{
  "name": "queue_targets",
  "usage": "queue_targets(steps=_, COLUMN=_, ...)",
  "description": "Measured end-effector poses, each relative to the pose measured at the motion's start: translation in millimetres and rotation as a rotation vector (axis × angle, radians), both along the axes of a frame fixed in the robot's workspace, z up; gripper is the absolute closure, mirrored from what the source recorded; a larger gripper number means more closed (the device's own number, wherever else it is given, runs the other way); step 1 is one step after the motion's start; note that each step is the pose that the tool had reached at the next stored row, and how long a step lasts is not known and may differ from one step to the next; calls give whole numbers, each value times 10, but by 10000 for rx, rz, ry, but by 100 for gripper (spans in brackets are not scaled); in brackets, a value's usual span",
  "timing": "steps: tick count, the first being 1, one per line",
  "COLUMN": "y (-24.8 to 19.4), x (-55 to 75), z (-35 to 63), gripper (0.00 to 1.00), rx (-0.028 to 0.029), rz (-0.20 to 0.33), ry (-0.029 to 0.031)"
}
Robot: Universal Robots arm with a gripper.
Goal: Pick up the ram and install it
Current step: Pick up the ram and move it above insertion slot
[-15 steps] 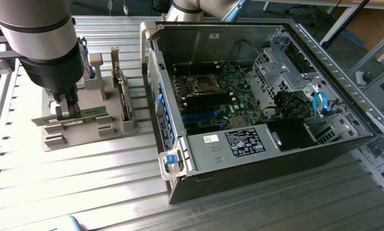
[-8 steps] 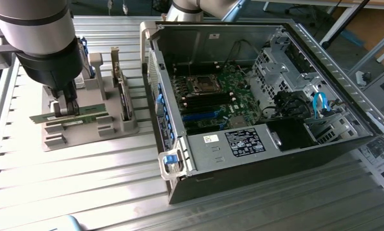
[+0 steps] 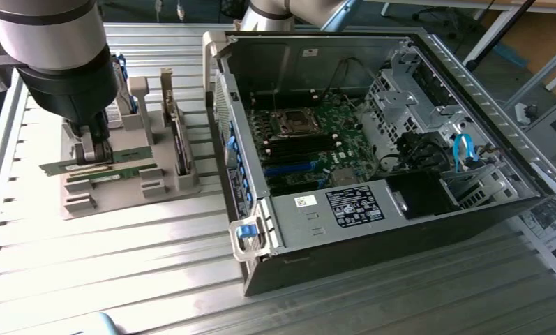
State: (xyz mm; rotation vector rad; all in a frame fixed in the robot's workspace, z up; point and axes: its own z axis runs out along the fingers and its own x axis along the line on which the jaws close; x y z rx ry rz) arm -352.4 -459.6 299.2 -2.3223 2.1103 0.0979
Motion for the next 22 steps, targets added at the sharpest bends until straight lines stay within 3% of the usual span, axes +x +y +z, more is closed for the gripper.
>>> queue_targets(steps=22, y=0, x=0, z=237, gripper=87, rx=0, rz=0, ry=0)
